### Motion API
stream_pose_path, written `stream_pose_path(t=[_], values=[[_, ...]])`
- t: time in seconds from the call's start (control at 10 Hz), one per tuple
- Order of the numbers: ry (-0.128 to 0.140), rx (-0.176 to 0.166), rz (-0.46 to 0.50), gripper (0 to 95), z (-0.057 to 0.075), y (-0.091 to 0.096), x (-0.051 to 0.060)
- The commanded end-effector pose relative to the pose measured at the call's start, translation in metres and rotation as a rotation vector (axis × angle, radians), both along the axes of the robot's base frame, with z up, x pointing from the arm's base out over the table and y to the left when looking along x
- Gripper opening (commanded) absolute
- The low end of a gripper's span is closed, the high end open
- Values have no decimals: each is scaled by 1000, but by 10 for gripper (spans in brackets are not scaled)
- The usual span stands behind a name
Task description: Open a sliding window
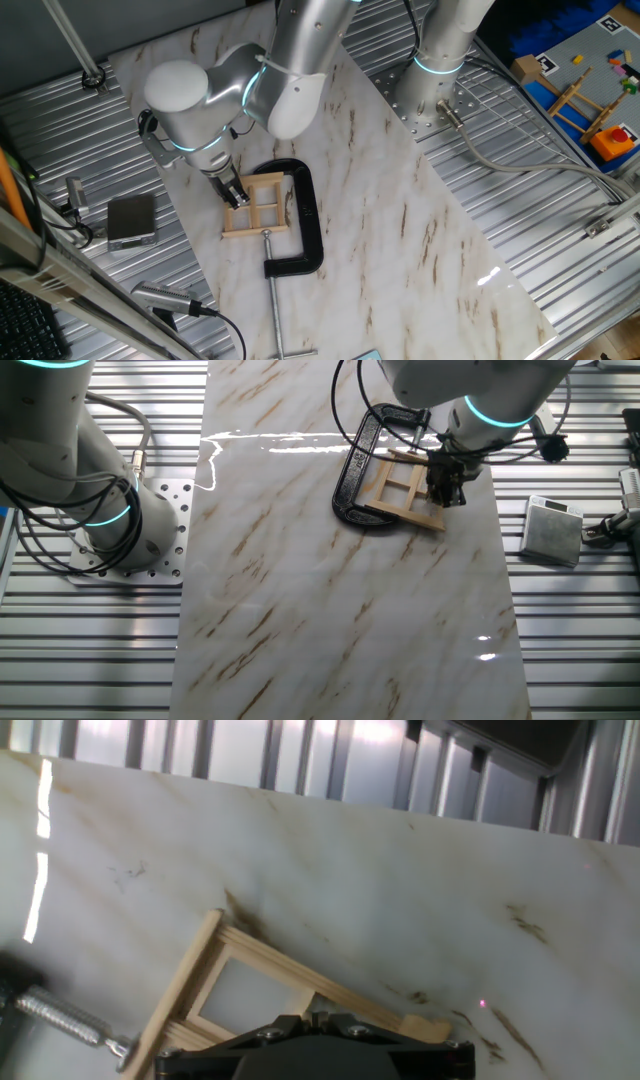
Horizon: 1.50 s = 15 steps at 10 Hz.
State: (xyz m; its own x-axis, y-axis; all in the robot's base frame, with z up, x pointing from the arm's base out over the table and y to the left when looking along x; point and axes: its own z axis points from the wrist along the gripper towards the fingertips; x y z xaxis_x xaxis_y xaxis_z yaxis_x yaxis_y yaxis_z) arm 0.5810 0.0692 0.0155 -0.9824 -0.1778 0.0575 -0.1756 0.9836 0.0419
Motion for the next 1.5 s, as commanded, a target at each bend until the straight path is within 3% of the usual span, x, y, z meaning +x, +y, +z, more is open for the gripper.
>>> stream_pose_path(t=[0.1,0.6,1.1,1.5], values=[[-1,0,0,0,2,2,0],[7,-7,16,0,7,5,-2],[8,-4,43,0,26,14,5],[6,-10,66,0,36,20,-2]])
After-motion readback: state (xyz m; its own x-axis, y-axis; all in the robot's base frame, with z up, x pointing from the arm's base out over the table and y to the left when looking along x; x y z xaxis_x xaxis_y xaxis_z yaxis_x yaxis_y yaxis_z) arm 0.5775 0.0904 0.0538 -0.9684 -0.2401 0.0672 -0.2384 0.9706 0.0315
